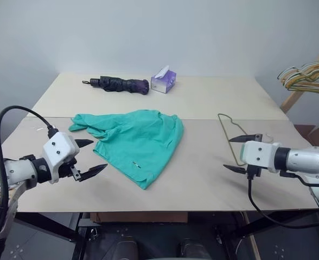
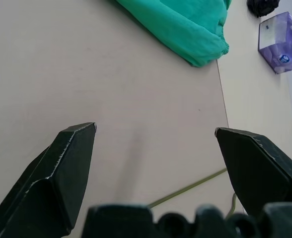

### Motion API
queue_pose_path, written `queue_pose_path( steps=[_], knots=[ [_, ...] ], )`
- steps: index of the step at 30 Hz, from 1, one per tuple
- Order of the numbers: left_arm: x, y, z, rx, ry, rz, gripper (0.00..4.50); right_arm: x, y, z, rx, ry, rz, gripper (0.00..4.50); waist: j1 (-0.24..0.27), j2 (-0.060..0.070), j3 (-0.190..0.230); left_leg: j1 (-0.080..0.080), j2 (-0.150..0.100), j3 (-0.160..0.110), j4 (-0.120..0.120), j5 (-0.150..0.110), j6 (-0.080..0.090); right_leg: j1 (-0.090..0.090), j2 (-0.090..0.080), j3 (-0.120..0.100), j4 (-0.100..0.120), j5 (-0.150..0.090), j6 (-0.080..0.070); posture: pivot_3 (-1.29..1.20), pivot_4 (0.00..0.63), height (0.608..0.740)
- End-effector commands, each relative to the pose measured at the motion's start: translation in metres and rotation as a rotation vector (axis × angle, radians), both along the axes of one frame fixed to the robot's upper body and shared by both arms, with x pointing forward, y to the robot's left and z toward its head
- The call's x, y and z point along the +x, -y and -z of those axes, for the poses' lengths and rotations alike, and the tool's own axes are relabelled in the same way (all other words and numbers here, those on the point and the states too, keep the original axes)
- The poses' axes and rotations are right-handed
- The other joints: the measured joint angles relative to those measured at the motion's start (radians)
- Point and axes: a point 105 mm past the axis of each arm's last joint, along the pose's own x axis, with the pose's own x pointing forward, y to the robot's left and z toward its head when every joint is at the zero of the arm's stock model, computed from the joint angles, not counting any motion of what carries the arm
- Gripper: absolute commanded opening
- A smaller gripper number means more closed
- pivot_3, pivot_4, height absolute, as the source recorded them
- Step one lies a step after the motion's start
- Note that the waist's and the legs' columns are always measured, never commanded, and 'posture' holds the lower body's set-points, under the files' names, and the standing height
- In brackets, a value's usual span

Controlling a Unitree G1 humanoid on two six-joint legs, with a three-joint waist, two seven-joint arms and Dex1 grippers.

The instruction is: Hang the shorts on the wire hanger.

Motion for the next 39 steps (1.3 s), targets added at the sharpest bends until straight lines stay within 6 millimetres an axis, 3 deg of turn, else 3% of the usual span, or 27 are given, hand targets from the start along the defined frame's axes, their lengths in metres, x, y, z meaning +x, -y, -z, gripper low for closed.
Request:
queue_pose_path(
  steps=[1,16,23,30,39],
  knots=[
    [-0.001,0.0,-0.01,-0.025,0.006,-0.003,4.5,0.002,-0.002,-0.01,-0.003,0.048,-0.018,4.46,0.0,0.0,0.0,0.0,0.0,0.0,0.0,0.0,0.0,0.0,0.0,0.0,0.0,0.0,0.0,0.17,0.0,0.74],
    [0.007,0.005,-0.013,-0.053,0.039,-0.029,4.5,0.004,-0.001,-0.012,-0.001,0.059,-0.015,4.46,0.001,0.0,0.0,0.0,0.0,0.0,0.0,0.0,0.0,0.0,0.0,0.0,0.0,0.0,0.0,0.15,0.0,0.74],
    [0.009,0.013,-0.004,-0.135,-0.025,-0.039,4.5,0.008,-0.002,-0.013,0.017,0.076,0.023,4.46,-0.003,0.0,0.0,0.0,0.0,0.0,0.0,0.0,0.0,0.0,0.0,0.0,0.0,0.0,0.0,0.1,0.0,0.74],
    [0.003,0.045,0.034,-0.126,-0.203,0.071,4.5,-0.002,-0.003,-0.004,0.026,0.075,0.064,4.46,-0.004,0.0,0.0,0.0,0.0,0.0,0.0,0.0,0.0,0.0,0.0,0.0,0.0,0.0,0.0,0.07,0.0,0.74],
    [0.013,0.101,0.075,-0.148,-0.23,0.1,4.5,-0.004,-0.01,-0.001,0.049,0.085,0.101,4.46,-0.025,0.001,-0.001,-0.001,0.0,0.0,0.001,0.0,0.0,0.0,0.0,0.0,0.0,0.0,0.0,0.04,0.0,0.74]
  ],
)
